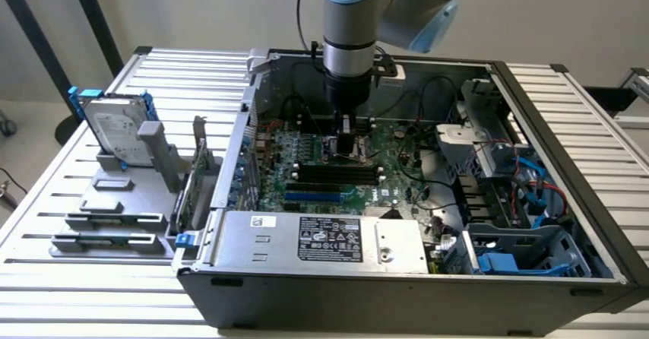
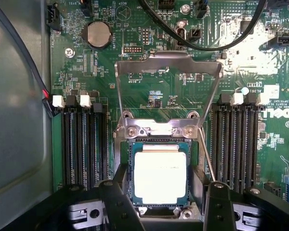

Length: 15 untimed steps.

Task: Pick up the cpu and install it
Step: 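Place the cpu into insertion slot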

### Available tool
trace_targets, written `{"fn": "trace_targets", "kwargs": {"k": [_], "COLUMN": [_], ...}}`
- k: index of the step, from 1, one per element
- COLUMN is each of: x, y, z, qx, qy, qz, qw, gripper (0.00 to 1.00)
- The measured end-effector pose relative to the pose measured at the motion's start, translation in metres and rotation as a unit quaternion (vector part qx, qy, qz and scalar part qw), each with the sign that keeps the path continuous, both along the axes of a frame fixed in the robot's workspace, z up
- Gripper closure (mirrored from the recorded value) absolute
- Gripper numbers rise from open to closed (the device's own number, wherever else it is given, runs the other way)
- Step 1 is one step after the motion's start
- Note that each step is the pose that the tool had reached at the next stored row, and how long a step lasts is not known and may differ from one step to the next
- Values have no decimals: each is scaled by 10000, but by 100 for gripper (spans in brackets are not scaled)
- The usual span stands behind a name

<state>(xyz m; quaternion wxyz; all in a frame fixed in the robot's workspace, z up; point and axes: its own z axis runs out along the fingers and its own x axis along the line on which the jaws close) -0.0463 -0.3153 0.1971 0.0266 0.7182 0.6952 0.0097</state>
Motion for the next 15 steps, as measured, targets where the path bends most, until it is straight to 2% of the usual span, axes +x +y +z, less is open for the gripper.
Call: {"fn": "trace_targets", "kwargs": {"k": [6,10,11,14,15], "x": [-4,-63,-92,-204,-244], "y": [0,0,0,0,0], "z": [92,159,176,214,221], "qx": [0,6,10,29,33], "qy": [0,-1,0,-1,-1], "qz": [0,0,0,0,0], "qw": [10000,10000,10000,10000,10000], "gripper": [38,38,40,58,58]}}
